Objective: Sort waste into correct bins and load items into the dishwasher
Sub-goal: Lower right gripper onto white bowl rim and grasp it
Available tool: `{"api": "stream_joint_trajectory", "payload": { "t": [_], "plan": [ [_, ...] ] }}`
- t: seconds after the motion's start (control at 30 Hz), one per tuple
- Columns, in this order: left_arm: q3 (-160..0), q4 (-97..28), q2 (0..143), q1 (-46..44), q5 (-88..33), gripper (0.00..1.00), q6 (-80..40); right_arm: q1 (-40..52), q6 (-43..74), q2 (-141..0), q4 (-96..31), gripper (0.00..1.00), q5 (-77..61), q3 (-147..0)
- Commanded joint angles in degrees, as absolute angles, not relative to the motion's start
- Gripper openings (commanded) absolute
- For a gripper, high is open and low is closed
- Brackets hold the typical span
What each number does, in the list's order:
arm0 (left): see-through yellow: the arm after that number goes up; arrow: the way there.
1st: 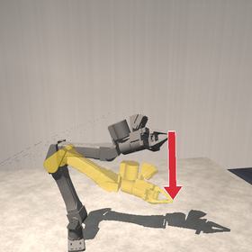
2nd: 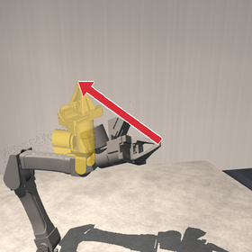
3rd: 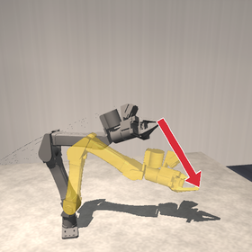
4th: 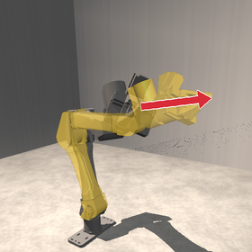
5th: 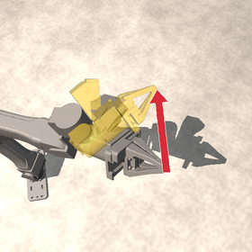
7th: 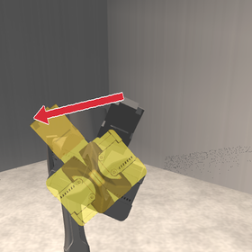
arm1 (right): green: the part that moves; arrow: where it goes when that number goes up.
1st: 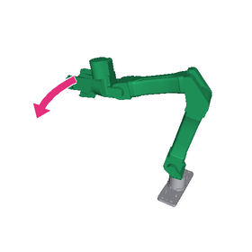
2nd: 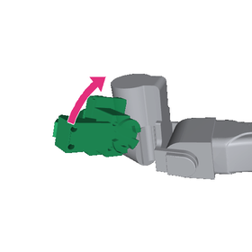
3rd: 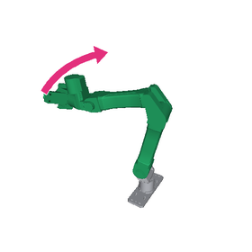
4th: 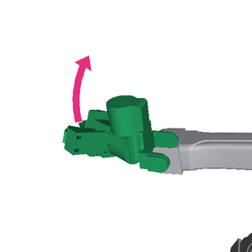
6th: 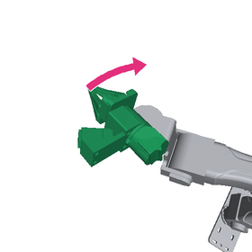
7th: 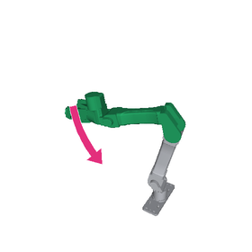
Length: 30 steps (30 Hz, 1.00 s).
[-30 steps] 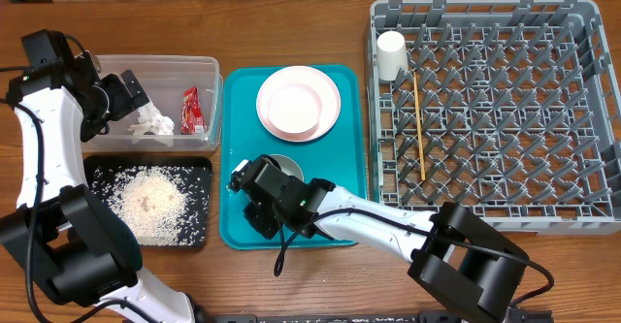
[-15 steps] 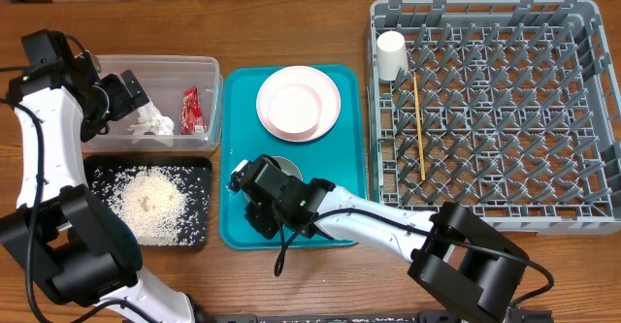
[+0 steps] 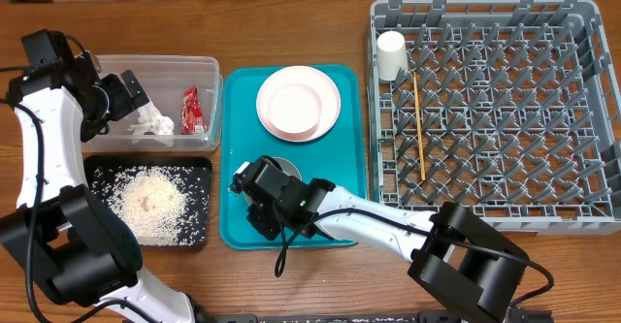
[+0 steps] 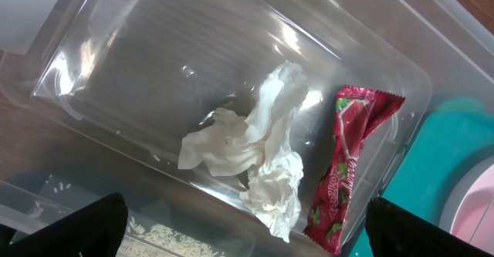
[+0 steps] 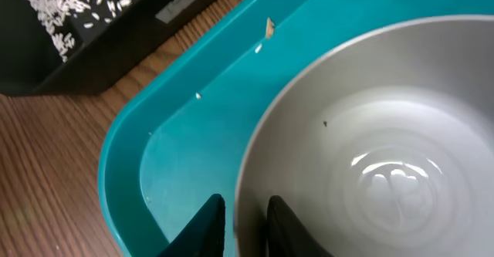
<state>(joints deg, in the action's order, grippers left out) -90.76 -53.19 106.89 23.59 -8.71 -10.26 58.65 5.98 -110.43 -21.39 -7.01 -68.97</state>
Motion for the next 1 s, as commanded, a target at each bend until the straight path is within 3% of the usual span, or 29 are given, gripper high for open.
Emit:
{"api": "stream_joint_trajectory", "payload": {
  "t": [0.0, 0.47, 0.97],
  "plan": [
    [-91.66, -53.30, 104.97, 22.85, -8.36, 1.00, -9.19, 58.87, 5.74, -110.54, -21.93, 0.18, -6.72, -68.71],
    [-91.66, -53.30, 104.97, 22.83, -8.38, 1.00, -9.19, 58.87, 5.74, -108.97, -22.81, 0.04, -6.72, -68.75],
    [-91.66, -53.30, 104.97, 22.85, -8.38, 1.00, -9.19, 58.46, 5.72, -102.61, -25.89, 0.04, -7.77, -71.75]
  ]
}}
